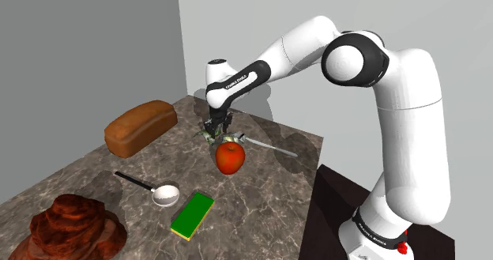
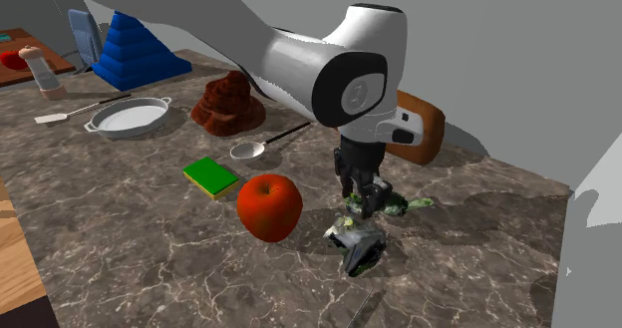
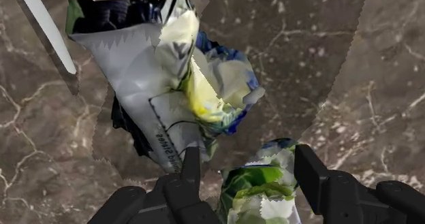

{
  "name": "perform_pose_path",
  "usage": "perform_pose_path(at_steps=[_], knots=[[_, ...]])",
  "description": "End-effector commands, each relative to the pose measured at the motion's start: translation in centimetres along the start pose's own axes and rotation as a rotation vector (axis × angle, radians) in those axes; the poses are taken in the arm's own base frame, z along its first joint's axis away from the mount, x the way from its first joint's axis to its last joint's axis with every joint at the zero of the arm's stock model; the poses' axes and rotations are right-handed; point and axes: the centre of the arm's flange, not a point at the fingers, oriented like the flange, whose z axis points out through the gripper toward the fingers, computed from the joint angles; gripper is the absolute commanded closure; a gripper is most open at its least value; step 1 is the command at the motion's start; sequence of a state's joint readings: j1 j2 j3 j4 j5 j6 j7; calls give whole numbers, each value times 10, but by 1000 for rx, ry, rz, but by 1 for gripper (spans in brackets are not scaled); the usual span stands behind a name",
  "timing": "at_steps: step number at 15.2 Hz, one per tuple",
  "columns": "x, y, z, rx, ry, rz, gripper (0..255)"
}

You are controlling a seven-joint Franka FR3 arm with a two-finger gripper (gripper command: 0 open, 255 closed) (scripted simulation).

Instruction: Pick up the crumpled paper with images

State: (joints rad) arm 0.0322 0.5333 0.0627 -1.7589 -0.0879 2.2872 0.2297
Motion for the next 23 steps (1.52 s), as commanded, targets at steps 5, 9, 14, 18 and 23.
perform_pose_path(at_steps=[5,9,14,18,23], knots=[[0,0,1,0,0,0,255],[0,0,1,0,0,0,255],[0,1,-26,0,0,0,255],[0,2,-47,0,0,0,255],[0,3,-73,0,0,0,255]])
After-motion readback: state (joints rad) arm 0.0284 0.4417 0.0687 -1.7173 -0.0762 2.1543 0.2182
